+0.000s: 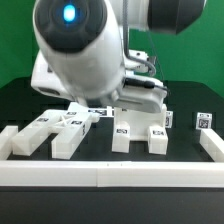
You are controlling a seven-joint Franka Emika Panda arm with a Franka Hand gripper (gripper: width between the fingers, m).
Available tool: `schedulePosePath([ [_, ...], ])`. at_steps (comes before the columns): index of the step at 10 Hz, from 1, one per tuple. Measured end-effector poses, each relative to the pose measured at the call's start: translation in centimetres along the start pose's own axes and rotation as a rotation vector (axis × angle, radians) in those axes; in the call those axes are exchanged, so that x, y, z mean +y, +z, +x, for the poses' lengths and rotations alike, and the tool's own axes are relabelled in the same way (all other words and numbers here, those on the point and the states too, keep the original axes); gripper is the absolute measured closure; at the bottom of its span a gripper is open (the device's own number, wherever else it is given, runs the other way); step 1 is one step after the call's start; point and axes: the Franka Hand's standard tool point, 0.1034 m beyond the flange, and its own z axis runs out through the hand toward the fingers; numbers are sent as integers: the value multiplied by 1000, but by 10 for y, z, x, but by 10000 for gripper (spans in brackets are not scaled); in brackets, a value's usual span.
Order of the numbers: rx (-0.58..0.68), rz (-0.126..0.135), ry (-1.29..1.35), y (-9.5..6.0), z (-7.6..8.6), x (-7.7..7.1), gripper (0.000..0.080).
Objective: Assemble chair
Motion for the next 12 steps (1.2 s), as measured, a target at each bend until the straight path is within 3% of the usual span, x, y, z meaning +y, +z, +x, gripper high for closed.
schedulePosePath([
  [3,281,22,-5,-11,-6,1,151],
  [7,577,53,-3,-21,4,2,151],
  [10,778,54,-11,-26,12,0,151],
  [12,768,29,-63,-15,14,10,151],
])
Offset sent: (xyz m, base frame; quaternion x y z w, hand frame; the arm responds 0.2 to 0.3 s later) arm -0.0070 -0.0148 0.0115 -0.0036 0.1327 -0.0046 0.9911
